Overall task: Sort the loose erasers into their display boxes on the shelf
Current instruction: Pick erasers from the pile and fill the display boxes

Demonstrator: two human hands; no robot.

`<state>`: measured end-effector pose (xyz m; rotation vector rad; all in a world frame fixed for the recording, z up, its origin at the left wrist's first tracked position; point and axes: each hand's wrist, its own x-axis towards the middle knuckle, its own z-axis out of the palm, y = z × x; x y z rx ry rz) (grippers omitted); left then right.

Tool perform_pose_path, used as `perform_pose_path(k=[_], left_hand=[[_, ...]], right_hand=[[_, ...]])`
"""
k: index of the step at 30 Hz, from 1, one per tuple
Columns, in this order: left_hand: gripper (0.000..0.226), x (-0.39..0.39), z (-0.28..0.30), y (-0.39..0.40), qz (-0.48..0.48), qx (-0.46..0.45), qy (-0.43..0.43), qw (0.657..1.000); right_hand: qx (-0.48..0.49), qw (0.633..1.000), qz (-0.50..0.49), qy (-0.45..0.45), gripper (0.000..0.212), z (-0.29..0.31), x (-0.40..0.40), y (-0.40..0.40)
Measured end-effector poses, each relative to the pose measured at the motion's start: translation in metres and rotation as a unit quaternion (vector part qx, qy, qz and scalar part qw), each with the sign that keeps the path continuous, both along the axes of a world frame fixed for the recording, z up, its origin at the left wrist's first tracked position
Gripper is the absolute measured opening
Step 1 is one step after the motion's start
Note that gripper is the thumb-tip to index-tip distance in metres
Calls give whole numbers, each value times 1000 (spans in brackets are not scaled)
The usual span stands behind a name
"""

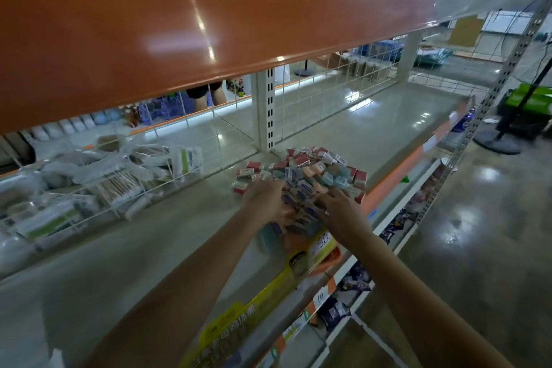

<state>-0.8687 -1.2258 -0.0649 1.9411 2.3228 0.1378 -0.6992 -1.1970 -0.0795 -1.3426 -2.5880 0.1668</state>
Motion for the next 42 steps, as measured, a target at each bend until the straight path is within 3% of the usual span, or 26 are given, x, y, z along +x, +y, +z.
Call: perform_pose_path(k=[5, 9, 15, 23, 26, 31, 36, 42], left_hand=[[46, -5, 2, 6, -21, -20, 5, 1000], [30, -6, 2, 7, -23, -6, -44, 999], [19, -11, 4, 9, -52, -9, -31, 998], [27, -17, 5, -3, -91, -20, -33, 995], [24, -21, 2, -21, -62, 39, -84, 994], [21, -41, -1, -78, 24, 122, -130, 984], [17, -61, 7, -140, 99, 172, -129, 972], [16, -105, 27, -252, 196, 205, -94, 954]], right_hand=[[-10, 999, -3, 50, 30, -2, 0, 5], [-27, 996, -8, 87, 26, -1, -1, 8], [-53, 985, -6, 166, 22, -1, -2, 8], [-163, 931, -15, 325, 17, 6, -6, -3], [-247, 882, -29, 401, 20, 7, -10, -9], [-304, 858, -3, 413, 21, 10, -31, -36], [-247, 890, 24, 381, 27, 15, -58, -69], [-292, 859, 136, 397, 30, 32, -127, -148]])
